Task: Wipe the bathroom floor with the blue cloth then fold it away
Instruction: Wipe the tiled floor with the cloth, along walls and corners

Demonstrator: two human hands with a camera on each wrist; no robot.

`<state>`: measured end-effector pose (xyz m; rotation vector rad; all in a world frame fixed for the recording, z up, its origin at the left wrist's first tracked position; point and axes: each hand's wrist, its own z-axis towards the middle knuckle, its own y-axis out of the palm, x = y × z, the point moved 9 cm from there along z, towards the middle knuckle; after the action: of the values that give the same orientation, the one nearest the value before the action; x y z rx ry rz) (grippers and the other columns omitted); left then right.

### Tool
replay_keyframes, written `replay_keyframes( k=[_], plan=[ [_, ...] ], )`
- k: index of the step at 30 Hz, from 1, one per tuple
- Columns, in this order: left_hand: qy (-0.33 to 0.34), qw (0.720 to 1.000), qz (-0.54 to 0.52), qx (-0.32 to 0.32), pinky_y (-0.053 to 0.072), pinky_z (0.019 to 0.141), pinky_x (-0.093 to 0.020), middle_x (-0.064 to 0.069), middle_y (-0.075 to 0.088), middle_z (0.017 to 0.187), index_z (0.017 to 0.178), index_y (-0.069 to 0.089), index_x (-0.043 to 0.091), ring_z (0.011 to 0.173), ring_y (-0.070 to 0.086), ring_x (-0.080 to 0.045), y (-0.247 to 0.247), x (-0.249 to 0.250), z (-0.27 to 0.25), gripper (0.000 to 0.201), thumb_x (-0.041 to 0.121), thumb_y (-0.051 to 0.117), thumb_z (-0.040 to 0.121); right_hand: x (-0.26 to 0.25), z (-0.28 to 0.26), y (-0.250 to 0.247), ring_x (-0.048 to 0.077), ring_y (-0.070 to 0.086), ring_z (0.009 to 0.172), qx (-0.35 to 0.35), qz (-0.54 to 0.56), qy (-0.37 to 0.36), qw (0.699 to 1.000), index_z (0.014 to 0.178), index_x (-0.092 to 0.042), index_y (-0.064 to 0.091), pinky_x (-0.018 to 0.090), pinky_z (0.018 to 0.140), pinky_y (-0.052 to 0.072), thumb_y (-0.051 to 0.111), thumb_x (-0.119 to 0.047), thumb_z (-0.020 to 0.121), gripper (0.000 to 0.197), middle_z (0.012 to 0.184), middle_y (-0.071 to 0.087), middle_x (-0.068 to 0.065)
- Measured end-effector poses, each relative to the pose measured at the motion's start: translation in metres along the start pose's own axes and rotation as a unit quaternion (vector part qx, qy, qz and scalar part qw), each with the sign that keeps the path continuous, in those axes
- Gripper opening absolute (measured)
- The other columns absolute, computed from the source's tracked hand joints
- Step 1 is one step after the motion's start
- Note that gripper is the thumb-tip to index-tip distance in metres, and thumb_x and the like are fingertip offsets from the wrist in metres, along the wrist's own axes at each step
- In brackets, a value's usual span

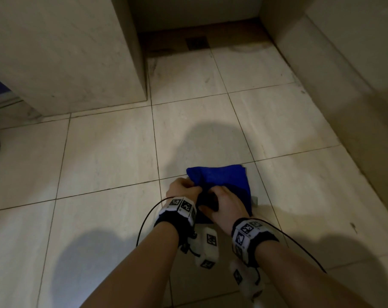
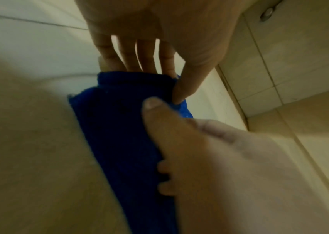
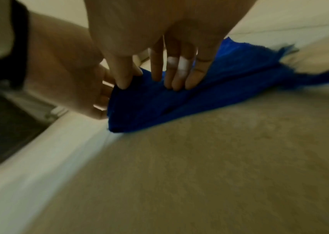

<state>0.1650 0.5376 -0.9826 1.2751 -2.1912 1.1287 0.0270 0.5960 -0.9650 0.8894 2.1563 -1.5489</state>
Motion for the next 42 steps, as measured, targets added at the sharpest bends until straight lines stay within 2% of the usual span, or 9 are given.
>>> replay_keyframes(
  k=[4,8,13,16,21,25,31,35,42],
  plan=[
    [0.005,0.988,-0.144,-0.053,0.054,0.068,-0.027,-0.005,0.068,0.074,0.078,0.067,0.015,0.071,0.065,-0.020,0.009,0.002,-0.004,0.009,0.010,0.074,0.080,0.009,0.008,-0.012,0.011,0.057,0.093,0.068,0.168,0.086,0.980,0.124,-0.017,0.058,0.021,0.080,0.044,0.062,-0.034,0.093,0.035,0.101,0.059,-0.004],
    [0.000,0.973,-0.206,-0.100,0.044,0.045,-0.019,-0.007,0.062,0.062,0.088,0.068,0.007,0.042,0.055,-0.010,0.014,0.005,-0.011,0.014,-0.005,0.060,0.087,0.017,0.019,-0.010,0.018,0.063,0.096,0.096,0.276,0.142,0.946,0.114,-0.015,0.067,0.039,0.086,0.055,0.067,-0.031,0.090,0.029,0.109,0.068,0.003],
    [0.003,0.972,-0.196,-0.130,0.041,0.047,-0.021,0.002,0.059,0.050,0.087,0.066,0.009,0.039,0.051,-0.009,0.019,0.003,-0.009,0.009,0.000,0.067,0.086,0.027,0.022,-0.007,0.024,0.068,0.089,0.107,0.270,0.148,0.945,0.099,-0.021,0.071,0.045,0.083,0.058,0.068,-0.019,0.089,0.010,0.097,0.072,0.005],
    [0.004,0.983,-0.133,-0.130,0.053,0.060,-0.030,-0.005,0.069,0.075,0.087,0.063,0.014,0.057,0.061,-0.015,0.020,-0.001,-0.004,0.020,0.011,0.080,0.077,0.033,0.020,-0.007,0.031,0.069,0.082,0.104,0.302,0.158,0.934,0.091,-0.024,0.069,0.040,0.070,0.060,0.064,-0.015,0.092,0.010,0.088,0.070,0.008],
    [0.002,0.991,0.050,-0.120,0.055,0.090,-0.039,-0.006,0.067,0.102,0.110,0.065,0.014,0.097,0.065,-0.026,0.012,-0.007,0.003,0.034,0.016,0.079,0.078,0.036,0.020,-0.020,0.020,0.065,0.093,0.113,0.223,0.133,0.959,0.106,-0.013,0.074,0.034,0.088,0.052,0.063,-0.016,0.093,0.017,0.097,0.070,0.000],
    [0.017,0.987,0.142,-0.072,0.050,0.078,-0.025,-0.006,0.067,0.095,0.109,0.070,0.014,0.084,0.061,-0.020,-0.014,-0.005,0.012,0.026,0.016,0.070,0.084,0.042,0.018,-0.038,0.023,0.063,0.093,0.132,0.178,0.138,0.965,0.104,-0.012,0.072,0.033,0.087,0.050,0.058,-0.016,0.095,0.018,0.100,0.069,0.004],
    [0.007,0.992,0.124,-0.030,0.057,0.051,-0.027,-0.006,0.065,0.074,0.092,0.069,0.012,0.059,0.067,-0.023,-0.032,0.014,0.012,0.011,0.006,0.066,0.084,0.059,0.005,-0.077,0.029,0.062,0.045,0.180,0.187,0.223,0.940,0.097,-0.018,0.063,0.028,0.043,0.051,0.042,-0.012,0.099,0.022,0.074,0.067,0.015],
    [0.023,0.997,0.068,-0.004,0.061,0.058,-0.041,-0.013,0.064,0.077,0.087,0.060,0.011,0.064,0.070,-0.034,-0.039,0.046,0.011,0.008,0.004,0.060,0.089,0.050,0.014,-0.108,0.036,0.067,0.057,0.188,0.169,0.208,0.945,0.093,-0.012,0.062,0.048,0.057,0.059,0.039,-0.009,0.098,0.024,0.078,0.066,0.017],
    [0.253,0.945,0.156,0.134,0.056,0.075,-0.037,-0.001,0.068,0.089,0.088,0.061,0.031,0.081,0.064,-0.025,-0.107,0.175,-0.001,0.005,0.027,0.060,0.089,-0.021,0.042,-0.218,0.030,0.060,0.075,0.254,-0.065,0.036,0.964,0.105,-0.017,0.060,0.037,0.068,0.054,0.040,-0.021,0.100,0.021,0.084,0.064,0.012]
  ],
)
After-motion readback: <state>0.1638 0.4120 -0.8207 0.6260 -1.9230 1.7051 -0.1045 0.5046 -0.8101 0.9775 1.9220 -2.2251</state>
